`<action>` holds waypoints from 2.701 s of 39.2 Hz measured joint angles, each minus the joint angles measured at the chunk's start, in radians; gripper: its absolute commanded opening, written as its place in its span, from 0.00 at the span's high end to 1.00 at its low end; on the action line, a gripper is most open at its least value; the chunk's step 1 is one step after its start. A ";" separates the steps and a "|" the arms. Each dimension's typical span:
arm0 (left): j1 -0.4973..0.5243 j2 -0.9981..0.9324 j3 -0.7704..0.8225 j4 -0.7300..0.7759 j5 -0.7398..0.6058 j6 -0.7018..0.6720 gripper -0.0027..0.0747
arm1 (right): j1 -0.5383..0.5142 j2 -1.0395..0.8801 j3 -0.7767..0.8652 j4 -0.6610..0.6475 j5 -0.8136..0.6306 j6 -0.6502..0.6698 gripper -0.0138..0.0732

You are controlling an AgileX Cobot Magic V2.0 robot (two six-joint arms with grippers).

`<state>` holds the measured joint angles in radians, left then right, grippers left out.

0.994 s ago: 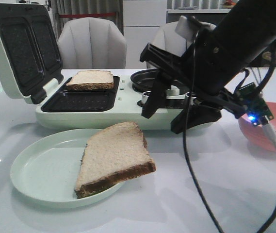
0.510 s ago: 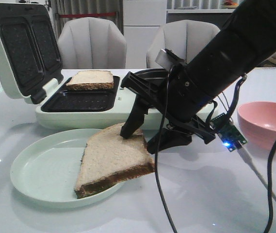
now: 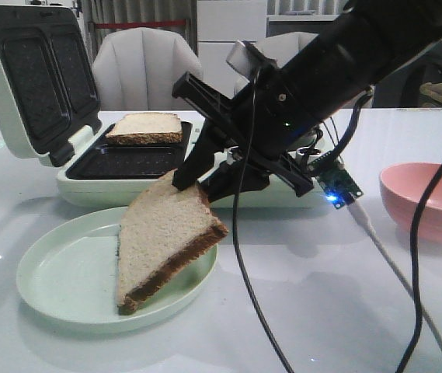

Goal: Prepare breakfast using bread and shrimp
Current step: 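Reach the right gripper to the second bread slice and grasp, then carry the bread with the right gripper and lay it on the plate, then open the right gripper and withdraw it upward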

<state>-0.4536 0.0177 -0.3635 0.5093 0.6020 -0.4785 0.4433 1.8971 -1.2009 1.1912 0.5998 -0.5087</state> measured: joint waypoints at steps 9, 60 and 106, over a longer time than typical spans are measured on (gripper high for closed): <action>0.000 0.000 0.000 0.000 0.000 0.000 0.23 | 0.000 0.000 -0.093 0.058 0.074 -0.027 0.57; 0.000 0.000 0.000 0.000 0.000 0.000 0.23 | 0.032 0.237 -0.422 0.360 -0.223 -0.283 0.33; 0.000 0.000 0.000 0.000 0.000 0.000 0.23 | -0.141 -0.132 -0.452 -0.619 -0.048 -0.094 0.23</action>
<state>-0.4536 0.0177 -0.3635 0.5097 0.6020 -0.4785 0.3026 1.7650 -1.6530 0.5723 0.5516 -0.6030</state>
